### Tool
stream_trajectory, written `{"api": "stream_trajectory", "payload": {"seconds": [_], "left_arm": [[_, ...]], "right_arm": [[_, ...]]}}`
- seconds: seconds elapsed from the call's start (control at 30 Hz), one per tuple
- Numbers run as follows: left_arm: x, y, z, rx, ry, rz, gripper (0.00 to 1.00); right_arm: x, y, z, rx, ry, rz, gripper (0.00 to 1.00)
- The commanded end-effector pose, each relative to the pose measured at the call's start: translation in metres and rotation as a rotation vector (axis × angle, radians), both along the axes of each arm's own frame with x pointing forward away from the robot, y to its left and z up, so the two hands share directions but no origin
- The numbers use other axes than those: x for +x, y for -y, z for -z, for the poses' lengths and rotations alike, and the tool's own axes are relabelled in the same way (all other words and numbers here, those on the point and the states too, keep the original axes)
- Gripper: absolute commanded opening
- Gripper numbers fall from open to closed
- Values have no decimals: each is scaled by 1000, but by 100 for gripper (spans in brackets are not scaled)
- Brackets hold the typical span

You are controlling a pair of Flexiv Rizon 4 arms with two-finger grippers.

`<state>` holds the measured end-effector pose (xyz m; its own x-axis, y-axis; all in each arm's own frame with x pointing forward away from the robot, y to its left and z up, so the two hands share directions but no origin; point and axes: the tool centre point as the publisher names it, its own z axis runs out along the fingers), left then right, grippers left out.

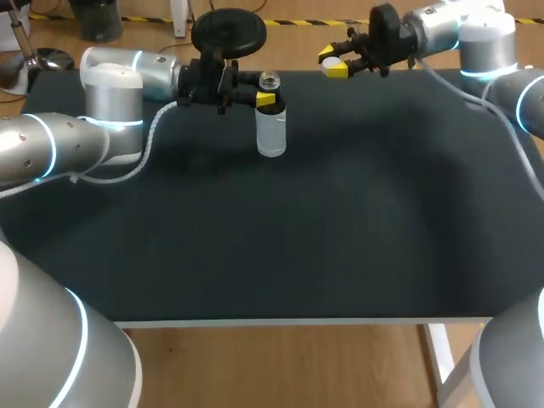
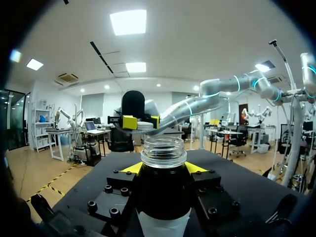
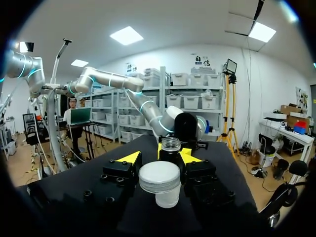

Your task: Unscrew the bottle cap

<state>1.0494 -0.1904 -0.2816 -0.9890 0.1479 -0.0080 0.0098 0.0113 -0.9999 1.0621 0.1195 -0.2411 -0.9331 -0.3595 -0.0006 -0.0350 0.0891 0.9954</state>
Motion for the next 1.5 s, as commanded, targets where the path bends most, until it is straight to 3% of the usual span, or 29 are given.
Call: {"api": "stream_trajectory", "payload": {"seconds": [0.03, 0.5, 0.87, 1.5], "left_arm": [[1, 1, 0, 1, -1, 1, 0], [1, 1, 0, 1, -1, 1, 0], [1, 1, 0, 1, -1, 1, 0], [1, 1, 0, 1, -1, 1, 0]], "right_arm": [[-27, 0, -10, -59, 61, 552, 0], [-59, -6, -17, -157, 67, 730, 0], [-70, -5, -18, -204, 74, 855, 0], [-81, -5, -6, -266, 65, 961, 0]]}}
